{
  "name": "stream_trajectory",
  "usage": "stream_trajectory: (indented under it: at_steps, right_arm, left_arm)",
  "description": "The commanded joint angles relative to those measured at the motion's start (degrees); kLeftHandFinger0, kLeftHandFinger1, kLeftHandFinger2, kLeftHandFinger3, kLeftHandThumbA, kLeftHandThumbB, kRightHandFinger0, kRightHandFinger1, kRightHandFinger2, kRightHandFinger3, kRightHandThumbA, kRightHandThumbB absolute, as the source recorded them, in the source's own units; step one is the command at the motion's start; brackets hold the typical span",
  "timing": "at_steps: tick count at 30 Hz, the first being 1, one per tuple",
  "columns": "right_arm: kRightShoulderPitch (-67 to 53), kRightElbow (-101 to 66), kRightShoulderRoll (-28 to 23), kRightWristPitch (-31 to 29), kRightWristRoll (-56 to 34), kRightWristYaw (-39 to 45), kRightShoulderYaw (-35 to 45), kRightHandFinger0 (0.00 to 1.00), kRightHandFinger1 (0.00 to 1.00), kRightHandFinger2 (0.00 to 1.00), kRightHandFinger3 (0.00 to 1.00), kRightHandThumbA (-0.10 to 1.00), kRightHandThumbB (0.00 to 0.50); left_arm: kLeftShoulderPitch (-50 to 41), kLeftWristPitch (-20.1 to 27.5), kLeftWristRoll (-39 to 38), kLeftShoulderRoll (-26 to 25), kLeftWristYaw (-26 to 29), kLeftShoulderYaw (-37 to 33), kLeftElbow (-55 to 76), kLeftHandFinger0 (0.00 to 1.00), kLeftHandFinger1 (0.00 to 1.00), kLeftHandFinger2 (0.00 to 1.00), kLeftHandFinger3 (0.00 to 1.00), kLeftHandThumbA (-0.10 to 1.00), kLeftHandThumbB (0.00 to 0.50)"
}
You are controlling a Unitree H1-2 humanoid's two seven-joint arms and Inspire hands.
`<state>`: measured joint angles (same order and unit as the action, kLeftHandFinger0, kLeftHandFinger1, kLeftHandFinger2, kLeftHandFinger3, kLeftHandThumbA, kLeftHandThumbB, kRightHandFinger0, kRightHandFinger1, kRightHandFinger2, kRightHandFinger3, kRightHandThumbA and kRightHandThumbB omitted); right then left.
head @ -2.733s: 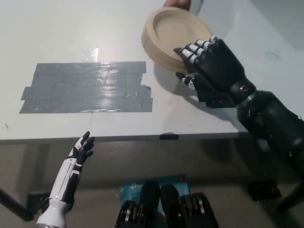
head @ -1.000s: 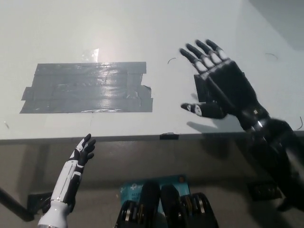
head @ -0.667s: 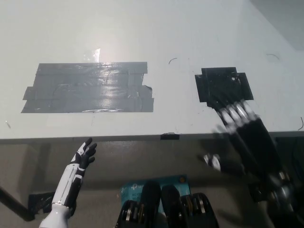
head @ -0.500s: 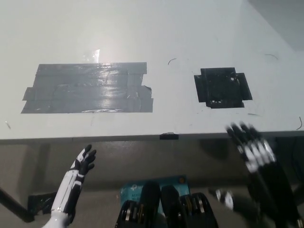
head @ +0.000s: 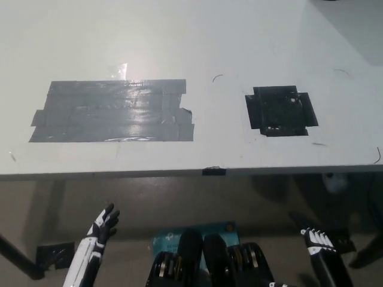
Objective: A stack of plates is kept in the middle of the desk close to the robot and the robot grabs the stack with its right hand, picks it up and hands it to a person.
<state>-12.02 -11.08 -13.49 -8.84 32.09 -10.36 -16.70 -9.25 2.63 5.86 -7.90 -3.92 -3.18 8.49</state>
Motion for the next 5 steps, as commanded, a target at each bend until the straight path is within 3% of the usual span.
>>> stream_trajectory:
  at_steps: [1,5]
  right_arm:
    - [-1.7,-0.8,-0.8,-1.8,-4.4,3.9,0.1,1.00,1.00,1.00,1.00,1.00,0.264]
    - [0.0,-0.6,-0.5,-0.6,-4.4,5.5,0.0,1.00,1.00,1.00,1.00,1.00,0.279]
  left_arm:
    - [-2.6,1.8,0.6,0.1,-0.1,-0.6,3.3,1.00,1.00,1.00,1.00,1.00,0.028]
    - [-1.2,1.3,1.3,0.2,0.4,-0.3,3.3,1.00,1.00,1.00,1.00,1.00,0.041]
